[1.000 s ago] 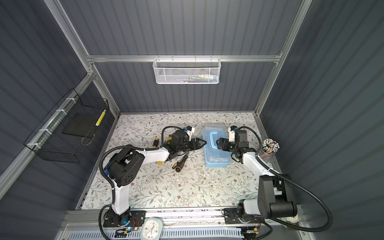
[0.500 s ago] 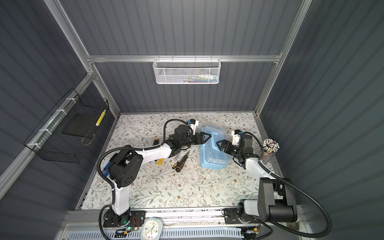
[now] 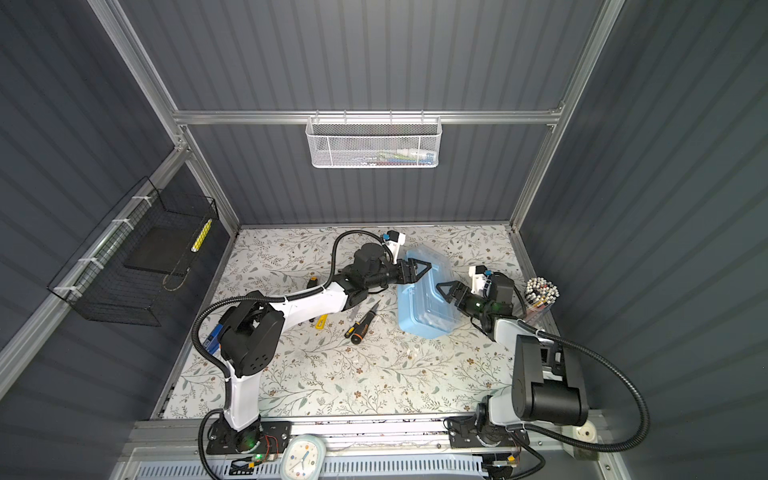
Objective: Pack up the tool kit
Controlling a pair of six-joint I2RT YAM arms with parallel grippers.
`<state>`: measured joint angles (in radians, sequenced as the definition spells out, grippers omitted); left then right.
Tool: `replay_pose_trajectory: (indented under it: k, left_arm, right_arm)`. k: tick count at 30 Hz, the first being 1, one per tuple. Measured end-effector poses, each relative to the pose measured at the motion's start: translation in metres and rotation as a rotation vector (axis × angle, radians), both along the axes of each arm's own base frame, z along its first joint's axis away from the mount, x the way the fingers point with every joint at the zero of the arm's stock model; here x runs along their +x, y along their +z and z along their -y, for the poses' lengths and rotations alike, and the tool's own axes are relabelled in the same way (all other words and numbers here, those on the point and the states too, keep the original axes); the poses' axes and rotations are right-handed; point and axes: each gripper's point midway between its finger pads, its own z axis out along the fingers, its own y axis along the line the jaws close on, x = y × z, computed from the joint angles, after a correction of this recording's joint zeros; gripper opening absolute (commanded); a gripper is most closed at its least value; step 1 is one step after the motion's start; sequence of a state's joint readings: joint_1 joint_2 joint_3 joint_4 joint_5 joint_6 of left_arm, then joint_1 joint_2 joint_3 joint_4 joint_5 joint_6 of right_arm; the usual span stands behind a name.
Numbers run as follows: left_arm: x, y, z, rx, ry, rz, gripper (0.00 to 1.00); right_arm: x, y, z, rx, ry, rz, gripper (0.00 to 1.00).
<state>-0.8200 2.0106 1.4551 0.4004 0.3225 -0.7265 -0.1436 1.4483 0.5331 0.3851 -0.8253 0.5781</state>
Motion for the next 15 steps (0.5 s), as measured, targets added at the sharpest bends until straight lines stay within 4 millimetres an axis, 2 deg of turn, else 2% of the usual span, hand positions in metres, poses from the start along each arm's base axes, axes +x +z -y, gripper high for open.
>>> replay_pose_trajectory:
  k: [4, 9, 15]
  left_arm:
    - [-0.001, 0.006, 0.009, 0.002, -0.015, 0.015, 0.76]
    - [0.000, 0.003, 0.009, 0.046, -0.013, 0.028, 0.81]
    - [-0.004, 0.001, -0.001, 0.111, 0.003, 0.032, 0.85]
  right_arm:
    - [-0.001, -0.002, 0.003, 0.033, 0.008, -0.009, 0.86]
    - [-0.002, -0.007, 0.004, 0.064, 0.024, -0.035, 0.86]
    - [-0.021, -0.040, 0.003, 0.053, 0.015, -0.203, 0.86]
